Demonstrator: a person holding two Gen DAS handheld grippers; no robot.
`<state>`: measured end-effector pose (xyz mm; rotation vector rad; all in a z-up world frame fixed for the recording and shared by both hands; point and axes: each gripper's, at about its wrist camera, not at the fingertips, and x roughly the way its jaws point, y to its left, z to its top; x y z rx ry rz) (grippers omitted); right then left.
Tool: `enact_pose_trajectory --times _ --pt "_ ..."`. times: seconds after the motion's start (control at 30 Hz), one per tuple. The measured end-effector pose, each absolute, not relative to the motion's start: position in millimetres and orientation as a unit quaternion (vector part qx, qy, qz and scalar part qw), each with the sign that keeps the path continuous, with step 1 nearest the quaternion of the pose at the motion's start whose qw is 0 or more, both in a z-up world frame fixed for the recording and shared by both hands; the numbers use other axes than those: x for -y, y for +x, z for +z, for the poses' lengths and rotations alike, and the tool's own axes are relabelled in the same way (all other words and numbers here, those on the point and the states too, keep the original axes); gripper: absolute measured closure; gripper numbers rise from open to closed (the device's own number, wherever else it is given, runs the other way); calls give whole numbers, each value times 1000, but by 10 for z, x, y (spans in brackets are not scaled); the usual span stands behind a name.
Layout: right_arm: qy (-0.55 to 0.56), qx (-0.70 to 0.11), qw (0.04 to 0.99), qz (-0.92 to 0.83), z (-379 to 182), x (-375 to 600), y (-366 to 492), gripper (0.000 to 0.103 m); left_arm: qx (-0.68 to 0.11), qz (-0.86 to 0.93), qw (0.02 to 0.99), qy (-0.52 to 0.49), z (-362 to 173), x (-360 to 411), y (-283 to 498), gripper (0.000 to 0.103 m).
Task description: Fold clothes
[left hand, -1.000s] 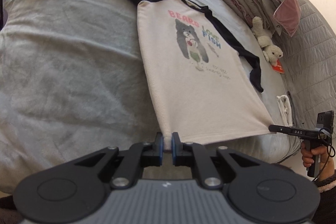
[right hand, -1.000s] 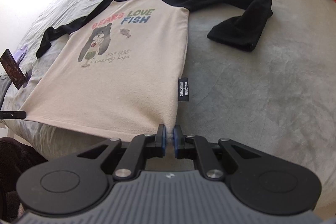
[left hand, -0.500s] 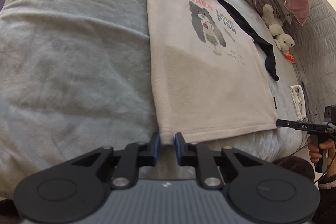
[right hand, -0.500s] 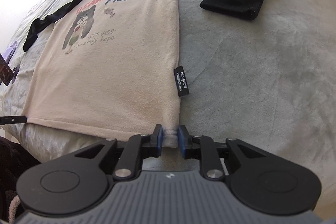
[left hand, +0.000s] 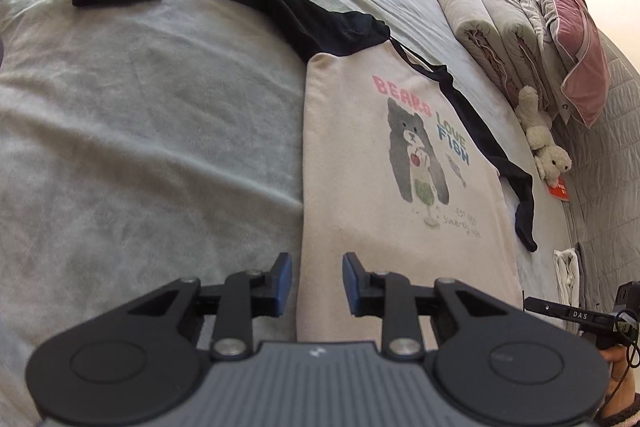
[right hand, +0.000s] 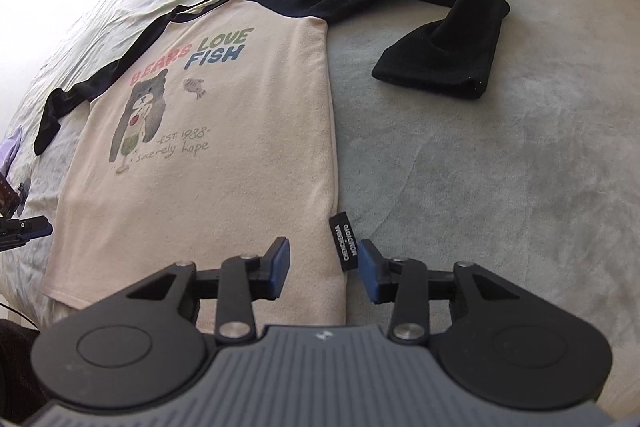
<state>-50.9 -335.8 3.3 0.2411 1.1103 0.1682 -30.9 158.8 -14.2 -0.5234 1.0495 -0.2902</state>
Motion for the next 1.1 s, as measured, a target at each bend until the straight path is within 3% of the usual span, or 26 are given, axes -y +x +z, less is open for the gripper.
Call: enact_pose_trajectory --times 0.6,1.1 --pt "226 -435 870 41 -189 3464 88 61 -434 -122 842 -295 -379 -1550 417 76" --pt "253 -348 902 36 -310 3350 484 61 -368 -90 841 -386 -530 -1625 811 78"
